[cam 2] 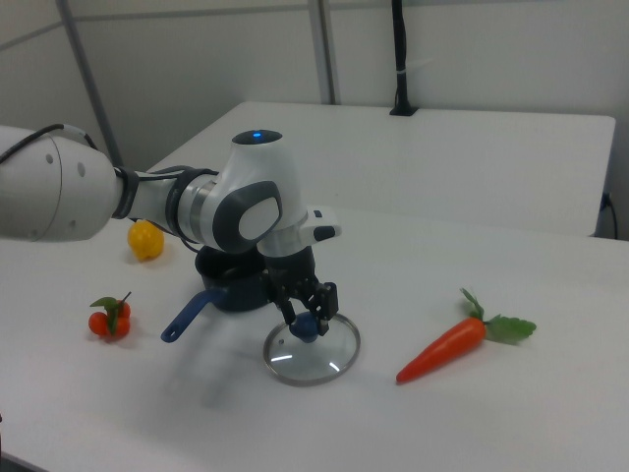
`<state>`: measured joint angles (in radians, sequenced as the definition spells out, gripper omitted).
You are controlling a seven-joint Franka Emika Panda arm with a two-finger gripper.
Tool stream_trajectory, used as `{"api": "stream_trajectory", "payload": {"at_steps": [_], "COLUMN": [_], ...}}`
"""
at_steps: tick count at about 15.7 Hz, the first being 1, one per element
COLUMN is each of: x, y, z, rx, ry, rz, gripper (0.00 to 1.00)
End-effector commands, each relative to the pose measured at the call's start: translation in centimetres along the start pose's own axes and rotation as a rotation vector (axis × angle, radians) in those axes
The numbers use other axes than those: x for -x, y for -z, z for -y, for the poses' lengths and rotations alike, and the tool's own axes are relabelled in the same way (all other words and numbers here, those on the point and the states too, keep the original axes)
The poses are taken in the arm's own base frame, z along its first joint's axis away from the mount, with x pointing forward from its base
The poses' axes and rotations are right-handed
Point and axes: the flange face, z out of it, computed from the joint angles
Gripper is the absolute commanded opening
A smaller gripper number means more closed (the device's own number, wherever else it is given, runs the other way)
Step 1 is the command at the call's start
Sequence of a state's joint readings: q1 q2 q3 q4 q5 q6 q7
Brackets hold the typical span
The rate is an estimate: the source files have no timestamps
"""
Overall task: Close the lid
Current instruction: 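Lower the gripper onto the blue knob of the glass lid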
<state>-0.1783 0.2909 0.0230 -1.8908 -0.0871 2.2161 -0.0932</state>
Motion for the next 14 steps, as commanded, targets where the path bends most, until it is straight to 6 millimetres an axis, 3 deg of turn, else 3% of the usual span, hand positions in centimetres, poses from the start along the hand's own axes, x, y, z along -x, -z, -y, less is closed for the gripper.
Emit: {"api": "stream_trajectory", "payload": {"at_steps": [1, 3, 5, 9, 10, 11, 14], "x": [0.58, 0.5, 0.52, 0.42, 0.32, 0.32, 0.2], "y": [-0.86, -1.24, -1.23, -0.97, -0.83, -0.83, -1.3], "z": [0.35, 0.65, 0.64, 0.32, 0.38, 0.38, 0.59], "rx": [-0.013, -0.015, -0.015, -0.015, -0.015, -0.015, -0.016], "ry": [-0.053, -0.052, -0.052, -0.045, -0.043, -0.043, -0.032], "rz": [0.0, 0.005, 0.01, 0.009, 0.005, 0.005, 0.005], "gripper": [0.7, 0.71, 0.84, 0.89, 0.97, 0.98, 0.81]}}
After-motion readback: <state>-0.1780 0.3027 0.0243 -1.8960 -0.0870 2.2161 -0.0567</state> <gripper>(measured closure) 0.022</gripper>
